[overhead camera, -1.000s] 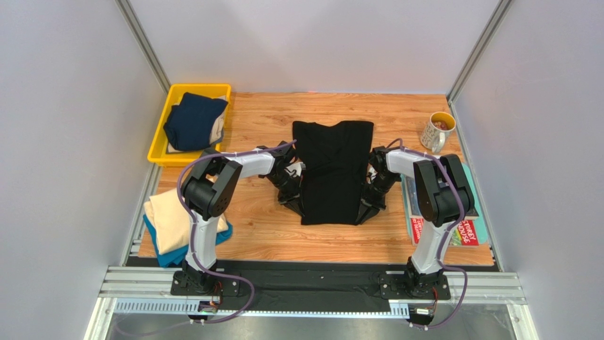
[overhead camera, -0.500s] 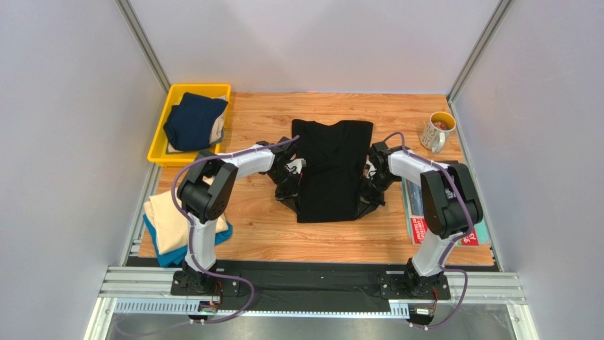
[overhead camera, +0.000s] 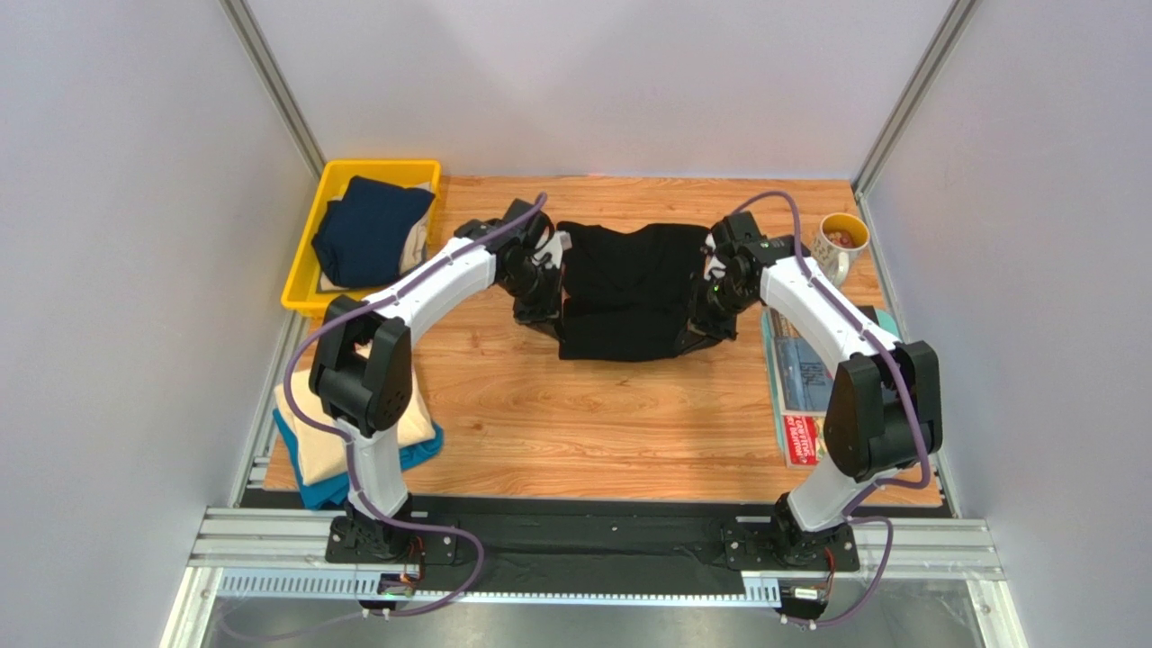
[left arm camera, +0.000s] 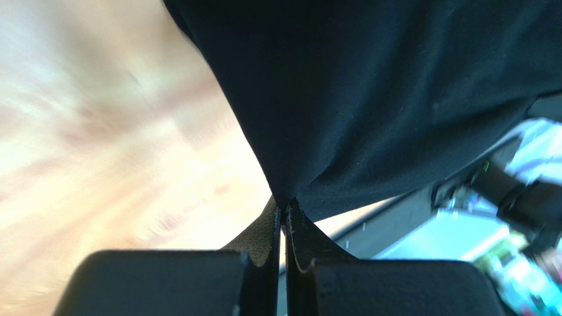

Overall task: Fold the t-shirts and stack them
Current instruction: Fold the tshirt

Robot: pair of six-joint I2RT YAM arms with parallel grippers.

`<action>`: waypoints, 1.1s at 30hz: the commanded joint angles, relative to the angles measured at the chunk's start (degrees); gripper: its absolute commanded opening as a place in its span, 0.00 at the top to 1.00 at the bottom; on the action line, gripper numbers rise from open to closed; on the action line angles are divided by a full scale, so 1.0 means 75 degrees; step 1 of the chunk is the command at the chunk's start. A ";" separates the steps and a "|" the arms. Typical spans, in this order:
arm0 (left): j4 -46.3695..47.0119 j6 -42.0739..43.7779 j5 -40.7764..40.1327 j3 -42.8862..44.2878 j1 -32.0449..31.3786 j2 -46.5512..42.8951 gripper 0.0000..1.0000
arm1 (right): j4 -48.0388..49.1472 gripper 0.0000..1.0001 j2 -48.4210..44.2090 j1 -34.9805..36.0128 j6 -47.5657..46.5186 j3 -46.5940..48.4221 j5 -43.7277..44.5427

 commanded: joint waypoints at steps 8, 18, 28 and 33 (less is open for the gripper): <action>0.0013 0.0374 -0.1068 0.4004 0.0453 0.2444 1.00 | -0.0520 1.00 0.2099 -0.0161 -0.0615 0.4390 0.1340; 0.0247 0.0175 -0.1174 0.5987 0.0547 0.3725 1.00 | -0.0274 1.00 0.3343 -0.0278 -0.1037 0.5741 0.1985; 0.1361 0.0363 -0.1702 0.6326 0.0652 0.3466 1.00 | 0.1025 1.00 0.3214 -0.0289 -0.1178 0.5752 0.2208; 0.1455 0.0258 -0.1550 0.7146 0.0769 0.4006 1.00 | 0.1191 1.00 0.3975 -0.0360 -0.1167 0.6630 0.2254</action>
